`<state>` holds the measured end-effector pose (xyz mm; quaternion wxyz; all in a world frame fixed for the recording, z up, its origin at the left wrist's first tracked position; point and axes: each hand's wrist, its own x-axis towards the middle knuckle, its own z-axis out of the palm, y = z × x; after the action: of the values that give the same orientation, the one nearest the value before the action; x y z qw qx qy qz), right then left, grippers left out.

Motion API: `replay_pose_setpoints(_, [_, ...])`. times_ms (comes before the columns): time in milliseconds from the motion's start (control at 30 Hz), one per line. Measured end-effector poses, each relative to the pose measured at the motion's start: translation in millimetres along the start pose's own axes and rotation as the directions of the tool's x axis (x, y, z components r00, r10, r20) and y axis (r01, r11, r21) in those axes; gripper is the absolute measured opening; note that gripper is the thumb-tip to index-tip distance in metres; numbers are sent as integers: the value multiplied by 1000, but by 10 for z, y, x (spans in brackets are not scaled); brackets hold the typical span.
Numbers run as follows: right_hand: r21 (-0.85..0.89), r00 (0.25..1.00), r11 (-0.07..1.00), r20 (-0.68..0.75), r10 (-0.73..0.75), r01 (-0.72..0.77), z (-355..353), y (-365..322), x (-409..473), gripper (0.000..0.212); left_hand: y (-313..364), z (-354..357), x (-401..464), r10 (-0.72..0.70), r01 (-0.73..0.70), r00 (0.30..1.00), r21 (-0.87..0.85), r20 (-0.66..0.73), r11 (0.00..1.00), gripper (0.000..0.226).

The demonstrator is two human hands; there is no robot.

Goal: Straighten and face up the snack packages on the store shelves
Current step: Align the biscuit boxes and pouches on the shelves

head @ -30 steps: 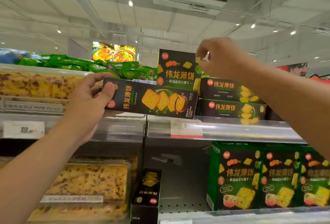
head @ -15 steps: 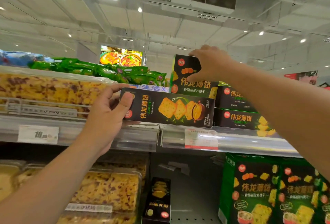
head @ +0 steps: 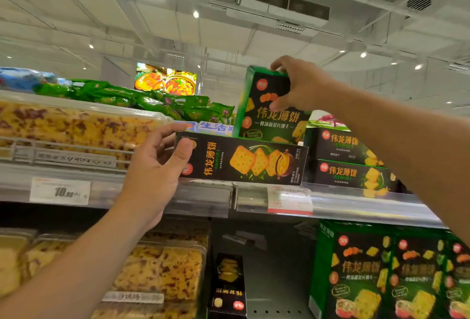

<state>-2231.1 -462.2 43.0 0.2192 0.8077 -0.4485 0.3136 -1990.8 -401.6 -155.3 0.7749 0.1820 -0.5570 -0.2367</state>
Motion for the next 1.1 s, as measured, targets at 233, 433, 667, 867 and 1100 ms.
replay_pose_setpoints(233, [23, 983, 999, -184, -20, 25, -514, -282, -332, 84, 106, -128, -136, -29, 29, 999, 0, 36, 1000, 27])
replay_pose_setpoints(433, [-196, 982, 980, -176, -72, 37, -783, -531, -924, 88, 132, -75, -366, -80, 75, 992, 60, 93, 995, 27])
replay_pose_setpoints(667, [-314, 977, 949, -193, -87, 22, -1124, -537, -1612, 90, 230, 138, -761, -194, 189, 972, 49, 132, 981, 28])
replay_pose_setpoints(867, [-283, 977, 959, -207, -43, -18, -1444, -326, -2343, 101, 411, 259, -1052, -224, 228, 973, 84, -54, 970, 40])
replay_pose_setpoints(1100, [-153, 997, 988, -77, -12, 0, -1193, -62, -3090, 100, 660, 345, -1287, -126, 157, 973, 157, -192, 975, 35])
